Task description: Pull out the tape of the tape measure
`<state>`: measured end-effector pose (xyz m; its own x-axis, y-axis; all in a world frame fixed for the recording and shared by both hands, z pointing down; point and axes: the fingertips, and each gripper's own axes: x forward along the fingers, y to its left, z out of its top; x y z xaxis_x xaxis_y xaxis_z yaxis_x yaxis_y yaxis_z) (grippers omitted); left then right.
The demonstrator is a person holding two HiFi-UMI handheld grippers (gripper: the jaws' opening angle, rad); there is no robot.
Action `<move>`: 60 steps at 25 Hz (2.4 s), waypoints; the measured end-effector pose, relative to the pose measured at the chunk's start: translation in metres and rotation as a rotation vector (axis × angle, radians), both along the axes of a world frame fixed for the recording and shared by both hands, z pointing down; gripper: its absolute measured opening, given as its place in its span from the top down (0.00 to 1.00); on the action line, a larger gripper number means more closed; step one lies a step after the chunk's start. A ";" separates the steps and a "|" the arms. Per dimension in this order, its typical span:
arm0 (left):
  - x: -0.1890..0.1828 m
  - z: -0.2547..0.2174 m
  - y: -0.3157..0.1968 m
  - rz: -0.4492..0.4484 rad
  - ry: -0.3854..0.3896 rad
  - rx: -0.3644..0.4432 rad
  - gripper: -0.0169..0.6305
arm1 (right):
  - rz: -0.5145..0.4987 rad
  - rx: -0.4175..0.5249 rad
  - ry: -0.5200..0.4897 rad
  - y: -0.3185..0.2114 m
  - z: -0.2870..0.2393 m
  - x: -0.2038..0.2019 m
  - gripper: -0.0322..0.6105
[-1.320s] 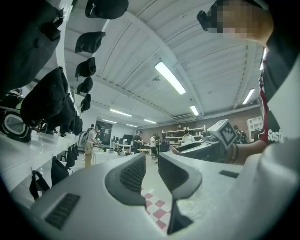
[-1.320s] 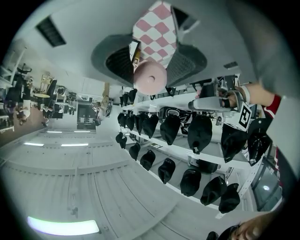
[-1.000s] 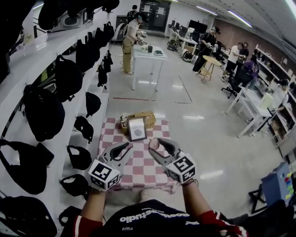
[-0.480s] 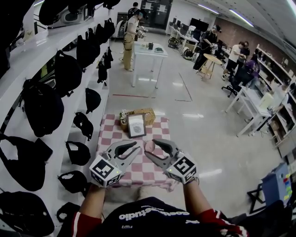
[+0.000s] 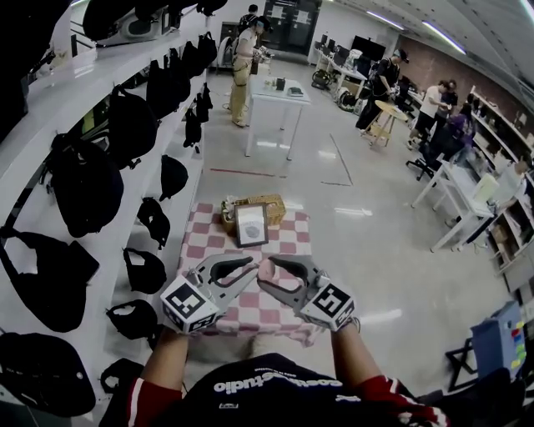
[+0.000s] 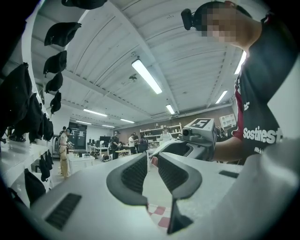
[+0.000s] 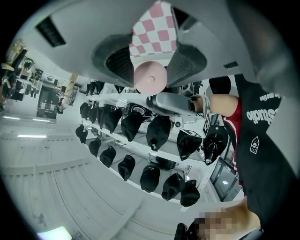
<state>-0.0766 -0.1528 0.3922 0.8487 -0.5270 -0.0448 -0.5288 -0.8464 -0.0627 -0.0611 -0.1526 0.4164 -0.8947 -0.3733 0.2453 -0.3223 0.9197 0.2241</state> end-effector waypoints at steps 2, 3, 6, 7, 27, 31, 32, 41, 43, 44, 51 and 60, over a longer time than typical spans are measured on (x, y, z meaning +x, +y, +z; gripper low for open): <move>-0.001 0.000 0.002 0.021 0.007 -0.013 0.86 | -0.019 0.005 0.006 0.002 0.001 -0.003 0.60; -0.002 0.000 0.004 0.037 0.011 -0.020 0.86 | -0.030 0.005 0.008 0.004 0.001 -0.003 0.60; -0.002 0.000 0.010 0.092 0.023 -0.045 0.87 | -0.060 0.003 0.015 0.009 0.000 -0.005 0.60; -0.002 -0.001 0.011 0.107 0.024 -0.050 0.88 | -0.067 0.002 0.017 0.011 0.000 -0.005 0.60; -0.017 0.011 0.007 -0.001 0.046 -0.064 0.96 | 0.039 -0.018 0.019 0.003 0.009 -0.002 0.61; -0.028 0.016 0.003 -0.054 0.042 -0.072 0.96 | 0.095 -0.033 0.025 -0.004 0.012 0.005 0.61; -0.033 0.019 -0.001 -0.075 0.047 -0.077 0.96 | 0.119 -0.036 0.027 -0.008 0.013 0.008 0.61; -0.160 0.047 -0.038 -0.460 0.166 -0.159 0.96 | 0.457 -0.137 -0.046 -0.057 0.018 0.079 0.61; -0.193 0.048 -0.041 -0.570 0.190 -0.159 0.96 | 0.526 -0.126 -0.063 -0.064 0.013 0.095 0.61; -0.204 0.047 -0.041 -0.609 0.202 -0.156 0.96 | 0.546 -0.120 -0.068 -0.066 0.011 0.100 0.61; -0.202 0.037 -0.039 -0.619 0.249 -0.139 0.96 | 0.546 -0.111 -0.077 -0.064 0.008 0.092 0.61; -0.190 0.040 -0.038 -0.580 0.267 -0.153 0.96 | 0.538 -0.132 -0.066 -0.063 0.014 0.087 0.61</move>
<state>-0.2663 -0.1909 0.4318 0.3949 -0.9129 -0.1030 -0.8828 -0.4081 0.2328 0.0262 -0.2154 0.4309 -0.6020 -0.7514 0.2704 -0.7633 0.6408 0.0814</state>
